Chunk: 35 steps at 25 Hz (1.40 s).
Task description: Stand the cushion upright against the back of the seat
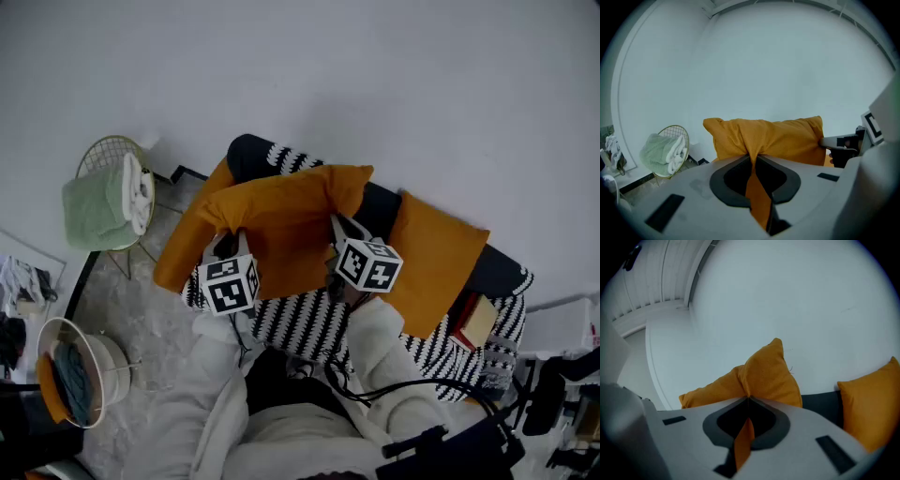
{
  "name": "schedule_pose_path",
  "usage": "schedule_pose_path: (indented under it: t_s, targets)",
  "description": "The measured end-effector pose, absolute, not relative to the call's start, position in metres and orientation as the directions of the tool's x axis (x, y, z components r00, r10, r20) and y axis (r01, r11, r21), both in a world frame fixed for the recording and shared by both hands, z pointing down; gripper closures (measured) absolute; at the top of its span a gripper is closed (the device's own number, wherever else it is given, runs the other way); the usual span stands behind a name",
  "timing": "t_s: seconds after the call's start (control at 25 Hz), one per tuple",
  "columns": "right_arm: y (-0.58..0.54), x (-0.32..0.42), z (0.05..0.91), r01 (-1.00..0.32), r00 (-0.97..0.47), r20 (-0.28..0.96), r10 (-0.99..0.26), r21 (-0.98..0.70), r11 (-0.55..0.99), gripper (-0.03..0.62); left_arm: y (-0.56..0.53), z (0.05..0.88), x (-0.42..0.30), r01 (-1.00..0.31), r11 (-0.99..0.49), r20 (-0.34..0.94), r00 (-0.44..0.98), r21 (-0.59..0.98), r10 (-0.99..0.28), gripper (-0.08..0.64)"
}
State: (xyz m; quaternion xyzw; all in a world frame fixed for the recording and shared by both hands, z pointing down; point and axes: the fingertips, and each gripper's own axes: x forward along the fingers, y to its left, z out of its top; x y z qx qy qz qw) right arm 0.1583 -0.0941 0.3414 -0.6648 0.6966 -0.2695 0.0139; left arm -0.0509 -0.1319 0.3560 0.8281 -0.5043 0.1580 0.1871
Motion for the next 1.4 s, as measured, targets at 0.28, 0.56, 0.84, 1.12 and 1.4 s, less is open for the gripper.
schedule_pose_path:
  t_s: [0.28, 0.56, 0.84, 1.12, 1.4]
  targets:
    - [-0.056, 0.198, 0.348, -0.91, -0.035, 0.364, -0.931, -0.397, -0.121, 0.528, -0.143, 0.356, 0.005, -0.849, -0.507, 0.456, 0.514, 0.15, -0.726, 0.528]
    - [-0.029, 0.227, 0.41, -0.856, 0.07, 0.486, -0.871, -0.419, -0.303, 0.528, -0.155, 0.406, 0.056, -0.793, -0.589, 0.534, 0.569, 0.156, -0.625, 0.528]
    - [-0.045, 0.253, 0.446, -0.804, 0.142, 0.537, -0.832, -0.427, -0.413, 0.528, -0.189, 0.443, 0.095, -0.743, -0.65, 0.583, 0.602, 0.16, -0.545, 0.529]
    - [-0.086, 0.284, 0.451, -0.772, 0.209, 0.545, -0.812, -0.418, -0.479, 0.528, -0.241, 0.455, 0.136, -0.693, -0.696, 0.593, 0.645, 0.187, -0.483, 0.53]
    - [-0.117, 0.311, 0.471, -0.739, 0.249, 0.563, -0.788, -0.416, -0.53, 0.528, -0.273, 0.478, 0.164, -0.663, -0.734, 0.604, 0.648, 0.149, -0.464, 0.529]
